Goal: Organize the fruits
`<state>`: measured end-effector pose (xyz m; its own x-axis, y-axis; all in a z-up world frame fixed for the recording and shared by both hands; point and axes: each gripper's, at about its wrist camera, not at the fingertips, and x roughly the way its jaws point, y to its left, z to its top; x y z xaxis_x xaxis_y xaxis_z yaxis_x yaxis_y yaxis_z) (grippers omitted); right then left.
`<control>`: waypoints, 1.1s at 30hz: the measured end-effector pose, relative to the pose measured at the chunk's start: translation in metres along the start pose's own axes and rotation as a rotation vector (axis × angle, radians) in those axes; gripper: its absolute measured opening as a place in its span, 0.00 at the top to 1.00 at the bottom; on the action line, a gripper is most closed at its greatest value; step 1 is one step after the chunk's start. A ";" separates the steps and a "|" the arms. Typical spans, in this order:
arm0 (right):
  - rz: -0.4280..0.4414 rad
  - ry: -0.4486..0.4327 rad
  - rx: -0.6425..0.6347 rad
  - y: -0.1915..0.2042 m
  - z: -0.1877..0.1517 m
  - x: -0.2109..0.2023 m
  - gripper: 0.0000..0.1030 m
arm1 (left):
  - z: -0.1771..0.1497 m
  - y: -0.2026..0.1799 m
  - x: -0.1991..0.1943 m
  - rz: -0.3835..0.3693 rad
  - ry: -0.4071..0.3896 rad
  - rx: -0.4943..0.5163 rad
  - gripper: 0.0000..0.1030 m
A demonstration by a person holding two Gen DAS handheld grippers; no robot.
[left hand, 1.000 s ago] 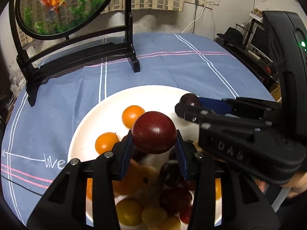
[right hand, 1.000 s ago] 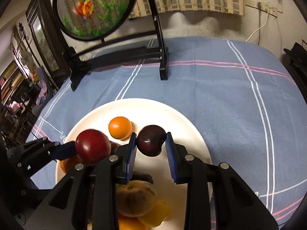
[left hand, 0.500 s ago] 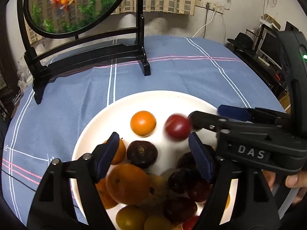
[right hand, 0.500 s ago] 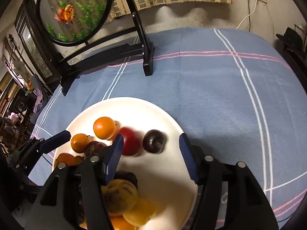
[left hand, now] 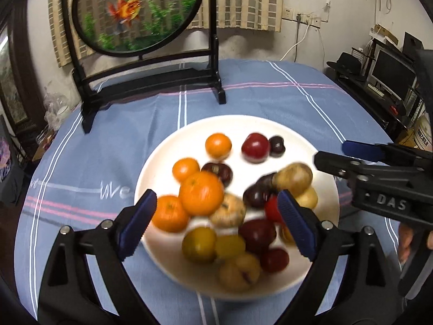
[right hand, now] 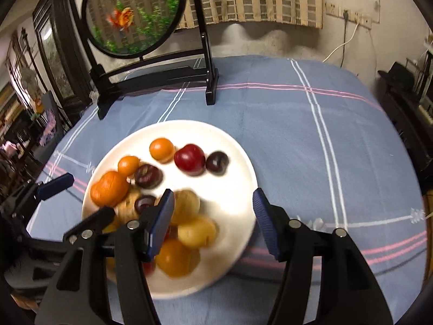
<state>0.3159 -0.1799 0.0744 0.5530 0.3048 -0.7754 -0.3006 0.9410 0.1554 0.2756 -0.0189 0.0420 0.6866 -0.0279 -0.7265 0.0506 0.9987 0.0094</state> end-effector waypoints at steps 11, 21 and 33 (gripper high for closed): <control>-0.055 -0.043 0.010 0.019 -0.068 -0.043 0.08 | -0.058 0.007 -0.044 0.016 -0.008 -0.031 0.09; -0.111 -0.043 -0.009 0.036 -0.116 -0.055 0.04 | -0.095 0.011 -0.068 0.030 -0.025 -0.042 0.07; -0.145 -0.062 0.020 0.034 -0.138 -0.056 0.04 | -0.108 0.017 -0.059 0.032 -0.004 -0.071 0.07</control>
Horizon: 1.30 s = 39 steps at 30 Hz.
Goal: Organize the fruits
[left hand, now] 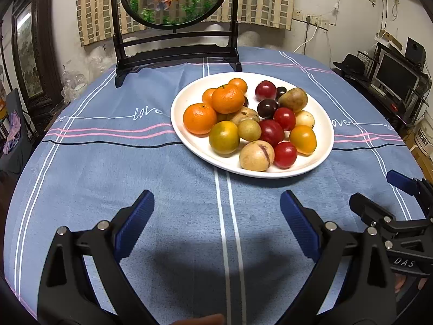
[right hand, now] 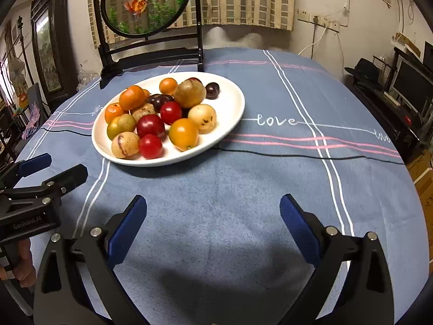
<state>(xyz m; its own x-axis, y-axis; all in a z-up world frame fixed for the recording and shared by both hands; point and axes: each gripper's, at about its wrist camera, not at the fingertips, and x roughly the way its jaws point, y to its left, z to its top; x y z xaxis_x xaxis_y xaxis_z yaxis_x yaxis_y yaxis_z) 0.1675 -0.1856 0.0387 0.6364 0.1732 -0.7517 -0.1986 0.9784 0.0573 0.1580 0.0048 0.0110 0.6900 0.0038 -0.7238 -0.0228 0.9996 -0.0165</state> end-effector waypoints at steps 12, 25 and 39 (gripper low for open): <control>-0.001 0.009 -0.007 0.002 -0.009 0.002 0.04 | -0.005 0.001 0.009 -0.015 -0.022 0.013 0.02; -0.003 0.001 -0.018 0.003 -0.010 0.003 0.04 | -0.011 0.000 0.017 -0.002 -0.006 0.025 0.02; 0.027 0.024 0.006 0.000 -0.010 0.006 0.04 | -0.012 0.001 0.022 -0.004 0.016 0.011 0.02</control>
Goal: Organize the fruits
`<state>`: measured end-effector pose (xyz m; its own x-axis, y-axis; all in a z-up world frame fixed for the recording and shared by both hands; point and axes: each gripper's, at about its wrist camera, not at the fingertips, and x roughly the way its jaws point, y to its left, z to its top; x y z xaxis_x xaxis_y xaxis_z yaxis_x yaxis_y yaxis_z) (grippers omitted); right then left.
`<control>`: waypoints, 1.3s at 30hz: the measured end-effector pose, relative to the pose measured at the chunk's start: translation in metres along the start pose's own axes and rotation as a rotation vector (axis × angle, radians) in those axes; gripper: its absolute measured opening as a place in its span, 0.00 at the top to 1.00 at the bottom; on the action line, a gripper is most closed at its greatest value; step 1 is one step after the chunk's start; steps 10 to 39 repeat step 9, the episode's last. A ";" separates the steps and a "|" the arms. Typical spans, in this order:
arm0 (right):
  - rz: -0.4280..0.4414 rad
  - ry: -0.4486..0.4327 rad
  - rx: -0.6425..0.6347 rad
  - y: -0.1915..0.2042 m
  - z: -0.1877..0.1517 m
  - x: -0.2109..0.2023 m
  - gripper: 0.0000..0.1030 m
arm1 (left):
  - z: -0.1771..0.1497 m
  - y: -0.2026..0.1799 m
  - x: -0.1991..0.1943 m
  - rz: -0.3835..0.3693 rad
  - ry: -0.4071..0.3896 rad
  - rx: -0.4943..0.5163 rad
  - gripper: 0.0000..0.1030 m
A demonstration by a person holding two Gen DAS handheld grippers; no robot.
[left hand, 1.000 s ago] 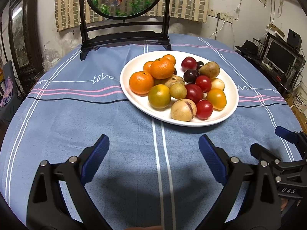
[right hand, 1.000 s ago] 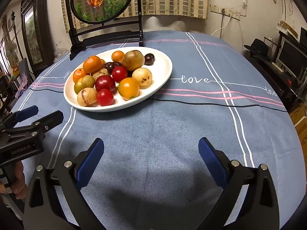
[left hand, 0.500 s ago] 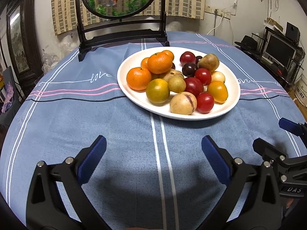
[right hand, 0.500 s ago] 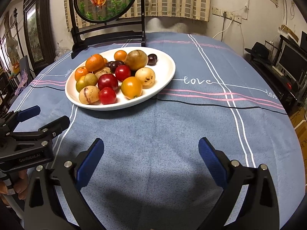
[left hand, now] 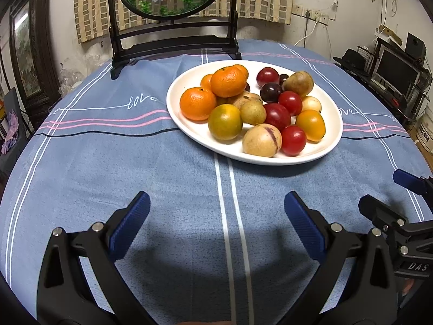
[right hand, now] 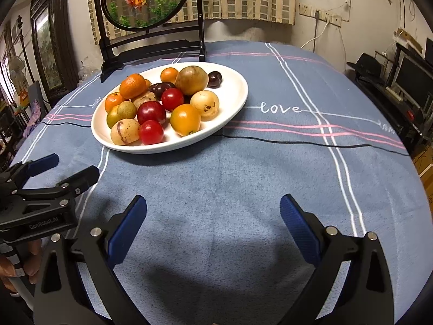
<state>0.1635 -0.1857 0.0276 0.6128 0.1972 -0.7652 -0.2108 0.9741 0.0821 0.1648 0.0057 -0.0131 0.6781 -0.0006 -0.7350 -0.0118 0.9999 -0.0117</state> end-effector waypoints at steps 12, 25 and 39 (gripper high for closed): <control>0.037 0.028 0.039 -0.003 0.000 0.005 0.04 | -0.001 0.000 0.003 -0.005 0.013 -0.001 0.02; 0.037 0.028 0.039 -0.003 0.000 0.005 0.04 | -0.001 0.000 0.003 -0.005 0.013 -0.001 0.02; 0.037 0.028 0.039 -0.003 0.000 0.005 0.04 | -0.001 0.000 0.003 -0.005 0.013 -0.001 0.02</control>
